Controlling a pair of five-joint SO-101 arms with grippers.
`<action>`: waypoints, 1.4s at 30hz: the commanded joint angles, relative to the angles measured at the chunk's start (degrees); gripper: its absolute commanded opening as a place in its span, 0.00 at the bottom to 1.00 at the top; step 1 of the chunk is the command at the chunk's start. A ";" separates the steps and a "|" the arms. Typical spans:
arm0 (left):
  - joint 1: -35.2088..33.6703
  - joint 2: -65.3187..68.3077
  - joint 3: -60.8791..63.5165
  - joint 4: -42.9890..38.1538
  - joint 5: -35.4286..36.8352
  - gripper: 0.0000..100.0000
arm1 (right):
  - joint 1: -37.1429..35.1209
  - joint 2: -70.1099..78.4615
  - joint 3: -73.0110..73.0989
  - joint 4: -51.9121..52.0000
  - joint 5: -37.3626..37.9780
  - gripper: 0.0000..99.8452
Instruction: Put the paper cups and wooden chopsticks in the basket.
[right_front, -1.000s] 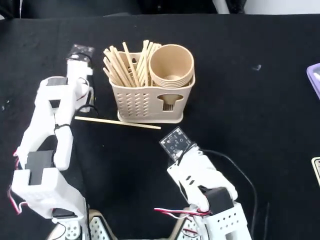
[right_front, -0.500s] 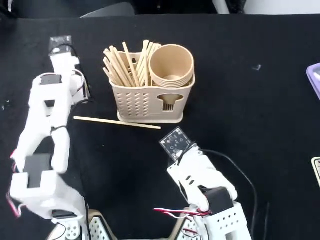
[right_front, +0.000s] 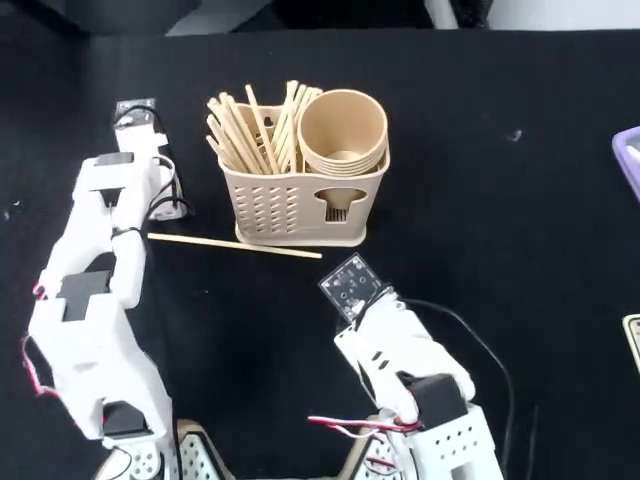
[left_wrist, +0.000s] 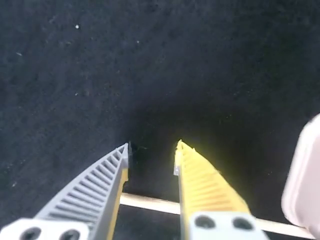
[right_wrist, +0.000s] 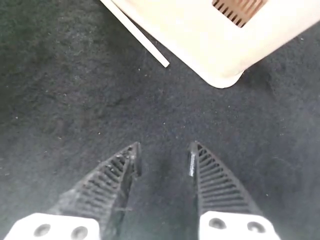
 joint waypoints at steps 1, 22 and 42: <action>-1.98 -2.90 1.80 2.37 -1.32 0.16 | 0.79 -4.70 -0.31 -1.14 0.70 0.16; -0.13 -36.40 31.52 12.04 -19.96 0.16 | 0.79 -4.70 -0.48 -1.14 0.70 0.16; 4.00 -47.03 41.80 2.29 -52.75 0.20 | 0.79 -4.70 -0.31 -1.14 0.70 0.16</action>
